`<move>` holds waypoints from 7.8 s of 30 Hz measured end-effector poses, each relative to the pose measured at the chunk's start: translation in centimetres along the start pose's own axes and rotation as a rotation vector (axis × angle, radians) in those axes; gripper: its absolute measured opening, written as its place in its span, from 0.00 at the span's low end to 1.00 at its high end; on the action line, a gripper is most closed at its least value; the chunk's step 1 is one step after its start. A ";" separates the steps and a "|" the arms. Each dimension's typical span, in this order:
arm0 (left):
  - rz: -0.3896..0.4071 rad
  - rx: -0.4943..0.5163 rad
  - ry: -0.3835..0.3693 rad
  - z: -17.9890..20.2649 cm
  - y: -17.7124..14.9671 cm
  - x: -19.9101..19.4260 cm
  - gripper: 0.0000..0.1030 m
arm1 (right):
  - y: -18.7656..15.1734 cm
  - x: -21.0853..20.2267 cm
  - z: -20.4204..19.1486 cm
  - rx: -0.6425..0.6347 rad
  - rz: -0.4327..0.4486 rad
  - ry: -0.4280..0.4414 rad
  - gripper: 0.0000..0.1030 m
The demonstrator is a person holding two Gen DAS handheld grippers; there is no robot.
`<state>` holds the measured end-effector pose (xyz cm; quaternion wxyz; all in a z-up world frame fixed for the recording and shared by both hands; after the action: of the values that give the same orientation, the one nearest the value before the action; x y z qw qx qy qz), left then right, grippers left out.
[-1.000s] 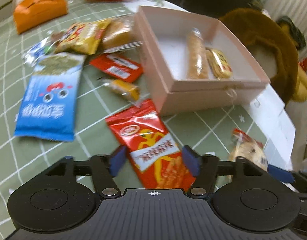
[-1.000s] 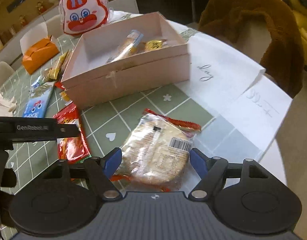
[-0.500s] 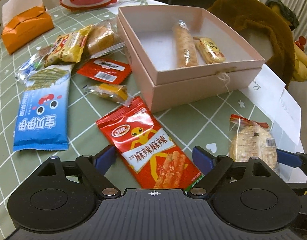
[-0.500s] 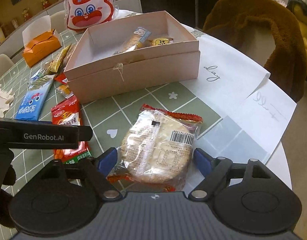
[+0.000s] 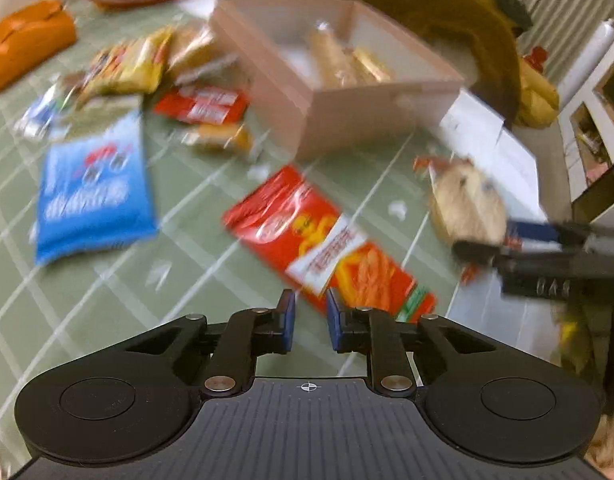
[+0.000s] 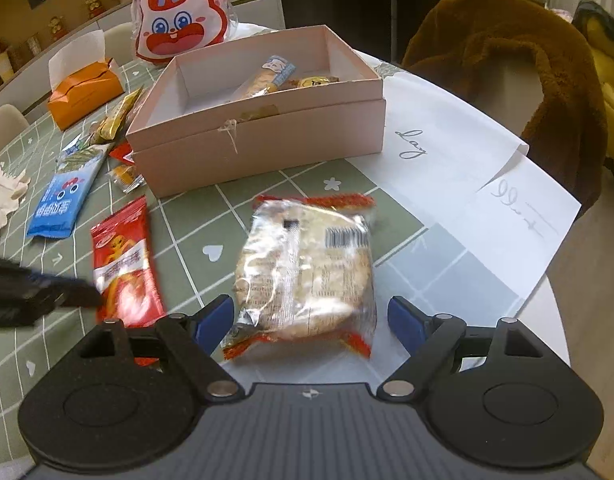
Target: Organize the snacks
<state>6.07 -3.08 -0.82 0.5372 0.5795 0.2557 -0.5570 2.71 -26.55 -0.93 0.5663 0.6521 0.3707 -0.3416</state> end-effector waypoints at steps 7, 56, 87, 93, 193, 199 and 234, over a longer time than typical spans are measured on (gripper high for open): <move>0.044 -0.259 -0.074 -0.9 1.4 -0.2 0.24 | -0.5 -1.8 -0.9 -0.046 0.074 0.007 0.81; 0.026 0.038 0.098 5.4 0.6 1.4 0.50 | 3.0 1.8 -0.7 -0.143 -0.045 0.021 0.82; 0.271 -0.237 -0.188 0.5 21.1 -2.9 0.53 | 23.5 -11.7 -0.4 -0.144 0.291 0.054 0.75; 0.336 -0.318 -0.188 -4.9 20.6 -3.4 0.52 | 24.7 -4.3 -1.6 -0.131 0.145 0.093 0.76; 0.023 0.107 -0.212 6.9 -0.2 0.7 0.31 | 0.3 0.2 1.1 -0.059 0.039 -0.103 0.66; 0.070 0.371 -0.059 10.2 1.4 0.5 0.31 | -0.5 -0.9 3.0 0.008 0.041 -0.101 0.66; -0.033 0.533 -0.028 12.6 3.9 5.2 0.68 | -2.5 -2.4 6.3 0.137 0.021 -0.141 0.66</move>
<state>6.17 -17.19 -1.77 0.3599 0.6885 0.1022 -0.6213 -0.83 -32.86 -0.89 0.5485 0.6676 0.2986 -0.4053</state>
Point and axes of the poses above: each gripper's, at about its wrist camera, not at the fingertips, and x roughly the way its jaws point, z to its right, y to its top, the point moved 4 cm from there along x, roughly the way its jaws point, and after that the axes turned 7 degrees about -z, right-handed, at the moved point
